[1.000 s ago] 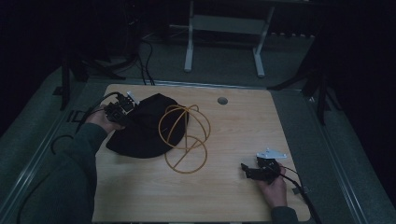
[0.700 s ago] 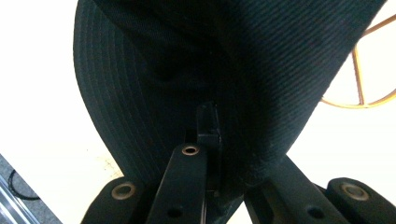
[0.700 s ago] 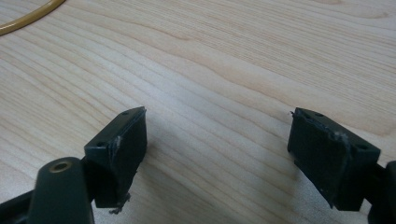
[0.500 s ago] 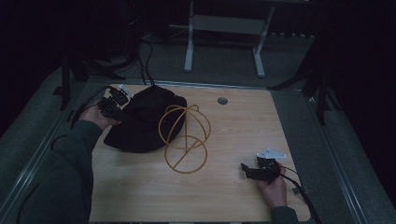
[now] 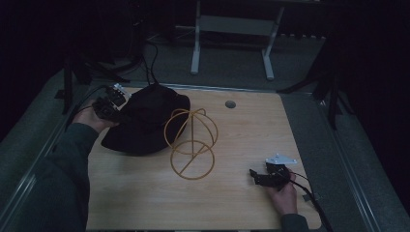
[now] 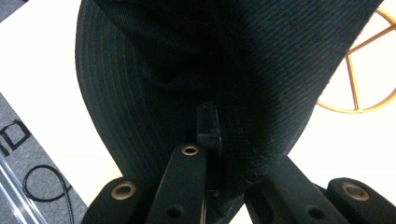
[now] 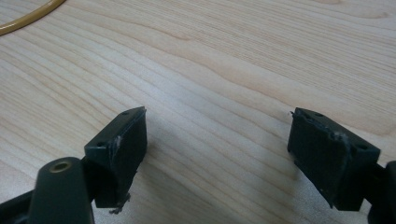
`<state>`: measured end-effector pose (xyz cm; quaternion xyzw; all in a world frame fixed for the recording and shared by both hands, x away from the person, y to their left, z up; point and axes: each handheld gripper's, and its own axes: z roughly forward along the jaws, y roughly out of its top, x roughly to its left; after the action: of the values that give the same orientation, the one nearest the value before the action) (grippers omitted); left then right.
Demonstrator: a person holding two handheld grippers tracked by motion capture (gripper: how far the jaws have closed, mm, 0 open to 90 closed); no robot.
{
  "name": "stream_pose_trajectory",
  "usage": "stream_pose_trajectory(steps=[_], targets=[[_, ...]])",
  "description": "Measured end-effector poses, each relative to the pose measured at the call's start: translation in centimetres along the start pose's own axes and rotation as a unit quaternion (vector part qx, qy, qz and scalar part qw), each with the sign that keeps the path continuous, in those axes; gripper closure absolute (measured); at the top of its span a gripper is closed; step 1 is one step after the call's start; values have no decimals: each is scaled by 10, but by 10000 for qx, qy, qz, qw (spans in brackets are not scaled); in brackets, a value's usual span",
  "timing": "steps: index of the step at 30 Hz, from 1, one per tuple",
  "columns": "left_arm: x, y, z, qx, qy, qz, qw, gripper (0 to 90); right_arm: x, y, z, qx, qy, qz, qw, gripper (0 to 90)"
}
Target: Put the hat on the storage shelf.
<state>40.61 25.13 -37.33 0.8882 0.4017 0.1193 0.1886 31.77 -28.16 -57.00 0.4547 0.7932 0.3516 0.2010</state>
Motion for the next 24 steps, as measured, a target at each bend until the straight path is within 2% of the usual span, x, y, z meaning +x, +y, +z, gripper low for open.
stream_pose_trajectory(steps=[8, 13, 24], targets=[[3, -2, -14, -119, 74, 28, 9999, 885, 0, 0, 0, 0, 0, -1, 10000, 197], [5, -4, -21, -222, 26, 23, 9997, 885, 0, 0, 0, 0, 0, -3, 10000, 197], [8, -6, -33, -248, -38, 39, 9997, 885, 0, 0, 0, -4, -3, -14, 10000, 197]])
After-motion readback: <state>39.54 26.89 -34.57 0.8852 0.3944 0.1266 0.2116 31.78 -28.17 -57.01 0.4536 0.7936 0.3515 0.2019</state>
